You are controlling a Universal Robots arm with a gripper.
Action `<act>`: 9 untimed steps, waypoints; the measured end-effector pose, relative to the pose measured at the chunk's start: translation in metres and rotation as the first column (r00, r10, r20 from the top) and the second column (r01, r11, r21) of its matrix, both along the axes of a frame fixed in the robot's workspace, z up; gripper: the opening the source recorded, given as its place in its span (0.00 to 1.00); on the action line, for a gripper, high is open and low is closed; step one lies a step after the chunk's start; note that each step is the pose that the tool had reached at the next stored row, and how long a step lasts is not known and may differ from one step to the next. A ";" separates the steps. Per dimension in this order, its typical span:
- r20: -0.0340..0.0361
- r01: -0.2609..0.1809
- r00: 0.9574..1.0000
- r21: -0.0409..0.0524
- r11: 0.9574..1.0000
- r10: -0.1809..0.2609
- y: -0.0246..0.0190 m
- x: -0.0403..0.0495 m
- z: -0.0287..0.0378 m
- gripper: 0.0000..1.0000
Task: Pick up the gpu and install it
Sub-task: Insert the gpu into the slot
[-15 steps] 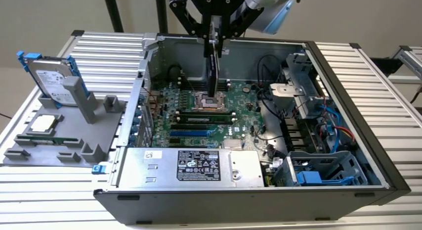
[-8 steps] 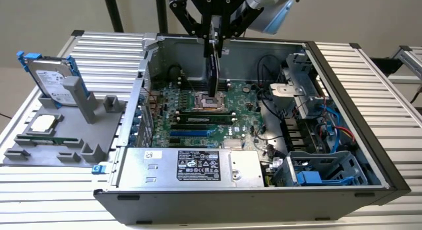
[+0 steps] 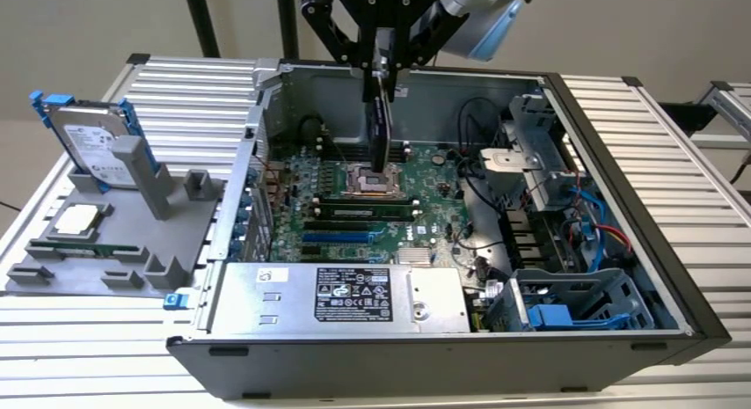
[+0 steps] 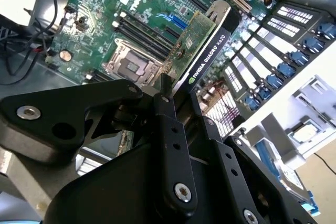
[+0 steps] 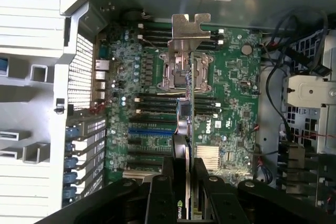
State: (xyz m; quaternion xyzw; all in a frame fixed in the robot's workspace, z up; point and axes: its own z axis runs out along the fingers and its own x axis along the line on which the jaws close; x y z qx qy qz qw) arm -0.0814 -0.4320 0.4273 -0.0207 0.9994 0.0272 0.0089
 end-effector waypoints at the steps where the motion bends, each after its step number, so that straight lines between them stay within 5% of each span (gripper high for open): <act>1: 0.000 -0.003 1.000 0.000 1.000 0.003 0.0000 0.0000 0.0000 0.00; 9: 0.000 -0.028 1.000 0.000 1.000 0.028 0.0000 0.0000 0.0001 0.00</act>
